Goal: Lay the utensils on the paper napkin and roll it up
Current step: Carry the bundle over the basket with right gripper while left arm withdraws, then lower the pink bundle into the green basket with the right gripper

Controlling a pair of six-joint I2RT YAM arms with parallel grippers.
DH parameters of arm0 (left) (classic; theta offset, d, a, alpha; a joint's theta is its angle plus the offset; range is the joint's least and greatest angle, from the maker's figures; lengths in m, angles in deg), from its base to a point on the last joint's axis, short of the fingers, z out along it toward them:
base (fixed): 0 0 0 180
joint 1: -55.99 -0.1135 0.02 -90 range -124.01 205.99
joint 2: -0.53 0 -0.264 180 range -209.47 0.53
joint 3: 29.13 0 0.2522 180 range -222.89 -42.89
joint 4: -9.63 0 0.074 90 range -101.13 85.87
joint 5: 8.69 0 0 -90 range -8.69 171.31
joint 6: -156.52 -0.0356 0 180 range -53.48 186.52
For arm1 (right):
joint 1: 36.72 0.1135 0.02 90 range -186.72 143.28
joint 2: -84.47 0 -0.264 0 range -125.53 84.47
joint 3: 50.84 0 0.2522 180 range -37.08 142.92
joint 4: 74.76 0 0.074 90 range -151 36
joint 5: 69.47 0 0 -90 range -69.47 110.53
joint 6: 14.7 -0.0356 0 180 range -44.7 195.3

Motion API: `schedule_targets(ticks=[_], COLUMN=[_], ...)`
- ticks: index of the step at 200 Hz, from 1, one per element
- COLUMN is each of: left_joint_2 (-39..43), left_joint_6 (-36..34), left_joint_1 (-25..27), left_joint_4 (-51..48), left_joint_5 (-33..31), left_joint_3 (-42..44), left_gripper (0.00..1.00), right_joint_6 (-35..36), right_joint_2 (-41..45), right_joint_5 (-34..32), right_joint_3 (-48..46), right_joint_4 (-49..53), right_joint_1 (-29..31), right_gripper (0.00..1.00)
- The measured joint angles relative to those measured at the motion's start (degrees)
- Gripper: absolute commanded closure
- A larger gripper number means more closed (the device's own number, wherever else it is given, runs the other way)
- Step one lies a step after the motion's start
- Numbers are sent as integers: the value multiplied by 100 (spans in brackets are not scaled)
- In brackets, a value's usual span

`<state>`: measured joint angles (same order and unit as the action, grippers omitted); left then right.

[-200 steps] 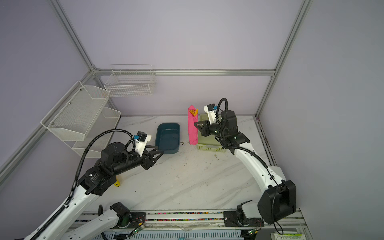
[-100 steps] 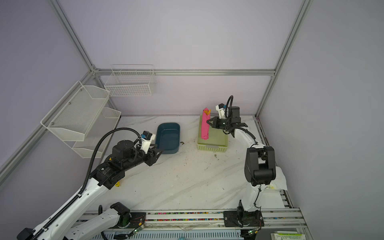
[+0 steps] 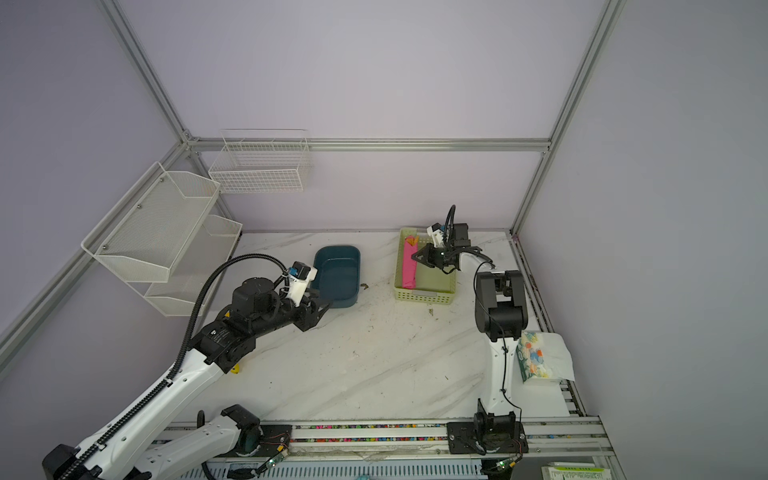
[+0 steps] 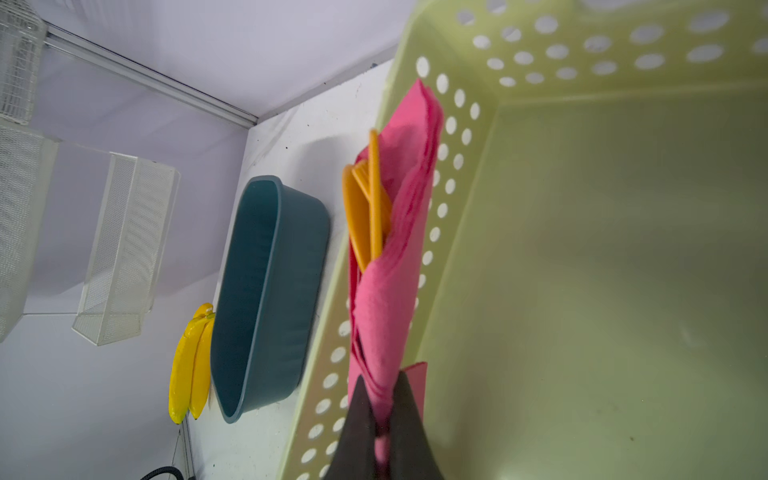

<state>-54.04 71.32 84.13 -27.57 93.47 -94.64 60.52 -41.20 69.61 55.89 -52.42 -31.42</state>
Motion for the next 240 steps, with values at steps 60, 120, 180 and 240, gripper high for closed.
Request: schedule_targets(ticks=[60,120,180,240], left_joint_2=[-98,-223,-337,-358], left_joint_6=[2,2,2,4], left_joint_1=[0,-2,-2,-39], left_joint_4=[7,7,9,9], left_joint_5=[133,210,295,393], left_joint_3=[0,0,0,0], left_gripper=[45,45,45,45], right_joint_6=[-125,-114,210,398], right_joint_2=[-669,-957,-1150,-1139], right_joint_5=[151,-26,-688,-1303], right_joint_3=[365,717,1073,1182], right_joint_4=[39,343,975,1193], right_joint_1=[0,2,31,225], right_gripper=[100,100,100,100])
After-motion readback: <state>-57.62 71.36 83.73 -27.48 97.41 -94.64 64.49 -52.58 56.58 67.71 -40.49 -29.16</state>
